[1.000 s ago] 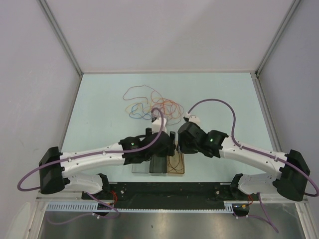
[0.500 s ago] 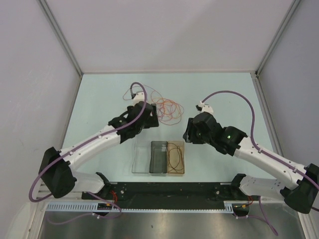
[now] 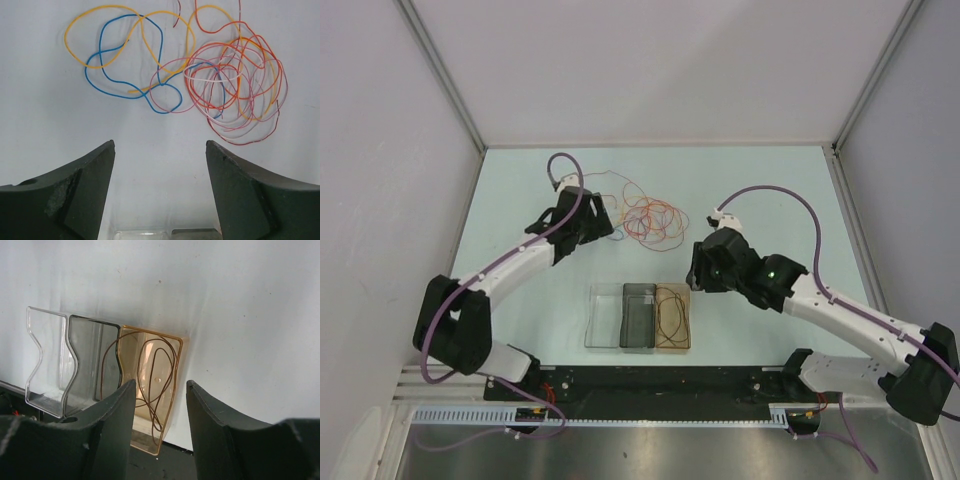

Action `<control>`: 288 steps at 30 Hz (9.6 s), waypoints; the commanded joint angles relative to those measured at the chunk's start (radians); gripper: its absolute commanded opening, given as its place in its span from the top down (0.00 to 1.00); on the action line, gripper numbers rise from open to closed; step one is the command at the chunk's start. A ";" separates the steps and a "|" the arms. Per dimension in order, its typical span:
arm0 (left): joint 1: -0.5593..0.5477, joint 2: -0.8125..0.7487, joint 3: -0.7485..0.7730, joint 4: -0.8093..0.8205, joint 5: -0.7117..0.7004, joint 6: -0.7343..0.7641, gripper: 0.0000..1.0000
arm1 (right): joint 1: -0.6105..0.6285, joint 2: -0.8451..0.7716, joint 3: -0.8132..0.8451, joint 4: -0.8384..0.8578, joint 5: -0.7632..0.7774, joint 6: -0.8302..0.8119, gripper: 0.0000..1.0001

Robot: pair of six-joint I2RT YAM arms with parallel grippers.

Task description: Untangle the cables

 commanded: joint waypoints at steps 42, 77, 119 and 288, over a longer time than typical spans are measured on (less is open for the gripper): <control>0.138 0.304 0.027 0.284 0.007 -0.192 1.00 | -0.204 0.055 -0.063 0.100 -0.202 -0.115 0.59; -0.106 -0.619 0.413 -0.312 0.190 0.218 1.00 | -0.215 -0.175 -0.038 0.026 -0.234 -0.072 0.64; -0.111 -0.946 -0.198 -0.601 0.229 -0.087 1.00 | -0.215 -0.152 -0.037 0.005 -0.221 -0.078 0.68; 0.122 0.953 1.247 -0.149 0.093 -0.089 1.00 | -0.343 0.072 -0.198 0.195 -0.398 -0.160 0.68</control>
